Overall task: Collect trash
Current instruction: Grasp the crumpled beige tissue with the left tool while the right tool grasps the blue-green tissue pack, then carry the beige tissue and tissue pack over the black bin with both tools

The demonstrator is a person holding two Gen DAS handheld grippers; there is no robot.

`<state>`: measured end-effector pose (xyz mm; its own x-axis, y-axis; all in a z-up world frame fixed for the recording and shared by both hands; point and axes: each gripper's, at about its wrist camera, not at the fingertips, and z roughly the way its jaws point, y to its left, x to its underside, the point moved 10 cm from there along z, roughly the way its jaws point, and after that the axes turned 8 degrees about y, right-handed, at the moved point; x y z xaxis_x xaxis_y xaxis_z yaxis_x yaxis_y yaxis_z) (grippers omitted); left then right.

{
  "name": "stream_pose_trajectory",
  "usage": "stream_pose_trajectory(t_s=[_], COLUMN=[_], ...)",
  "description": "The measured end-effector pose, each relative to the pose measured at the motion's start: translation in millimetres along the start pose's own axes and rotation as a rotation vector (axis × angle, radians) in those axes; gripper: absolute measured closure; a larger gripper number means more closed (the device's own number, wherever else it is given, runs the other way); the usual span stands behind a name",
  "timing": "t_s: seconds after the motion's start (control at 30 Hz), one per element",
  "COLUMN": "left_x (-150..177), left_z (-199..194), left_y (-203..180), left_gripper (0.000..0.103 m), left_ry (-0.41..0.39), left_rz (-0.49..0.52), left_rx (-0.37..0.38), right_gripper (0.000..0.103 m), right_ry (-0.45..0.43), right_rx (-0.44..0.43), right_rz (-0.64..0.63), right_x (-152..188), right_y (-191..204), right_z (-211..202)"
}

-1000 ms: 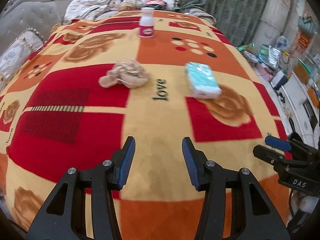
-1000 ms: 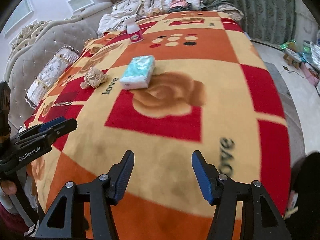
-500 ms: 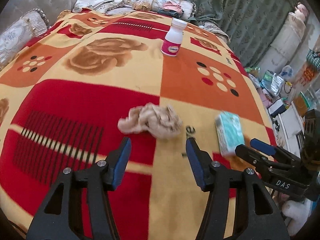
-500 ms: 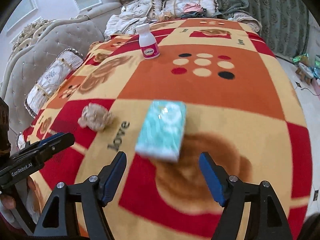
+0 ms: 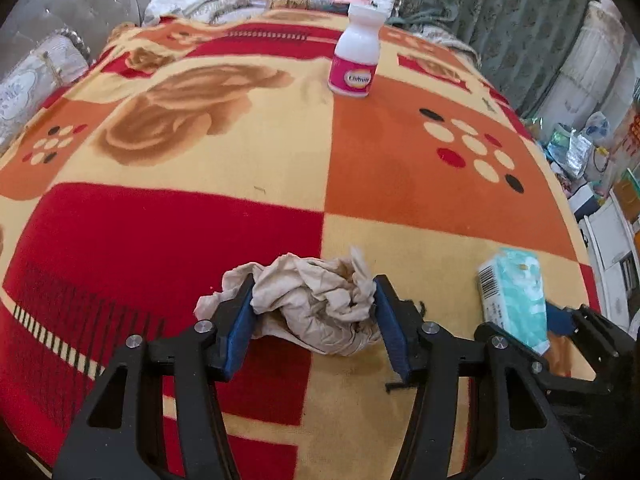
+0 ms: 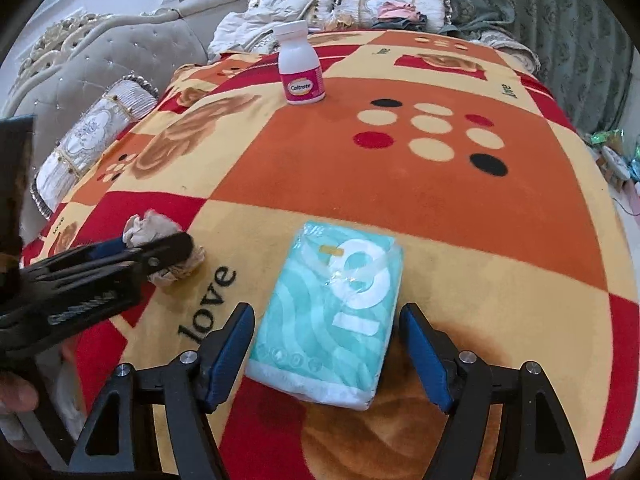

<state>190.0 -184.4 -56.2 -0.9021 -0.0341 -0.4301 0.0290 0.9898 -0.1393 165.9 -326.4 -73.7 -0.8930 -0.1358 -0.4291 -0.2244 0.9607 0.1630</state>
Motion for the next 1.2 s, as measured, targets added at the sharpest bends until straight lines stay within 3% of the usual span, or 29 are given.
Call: stream_pose_trajectory(t_s=[0.03,0.17,0.43,0.8,1.2], left_x=[1.3,11.1,53.5,104.2,159.1], left_z=[-1.0,-13.4,-51.2,-96.7,-122.9], left_y=[0.3,-3.9,-31.7,-50.4,-81.1], left_gripper=[0.066,0.071,0.071,0.071,0.071], left_ry=[0.004,0.001,-0.013,-0.054,-0.073], left_rz=[0.003,0.001,0.069,0.132,0.197], left_rx=[0.001,0.044,0.067,0.039,0.027], right_gripper=[0.047,0.054,0.054,0.054,0.054], right_ry=[-0.008,-0.007,-0.028,-0.038,-0.070], right_rx=[-0.008,-0.037,-0.053,-0.045,-0.046], right_rz=[-0.014,-0.029,-0.041,-0.012,0.026], right_x=[1.1,7.3,40.3,105.4,155.3], right_y=[1.7,3.1,8.9,17.2,21.5], right_z=[-1.6,-10.2,-42.5,-84.5,-119.2])
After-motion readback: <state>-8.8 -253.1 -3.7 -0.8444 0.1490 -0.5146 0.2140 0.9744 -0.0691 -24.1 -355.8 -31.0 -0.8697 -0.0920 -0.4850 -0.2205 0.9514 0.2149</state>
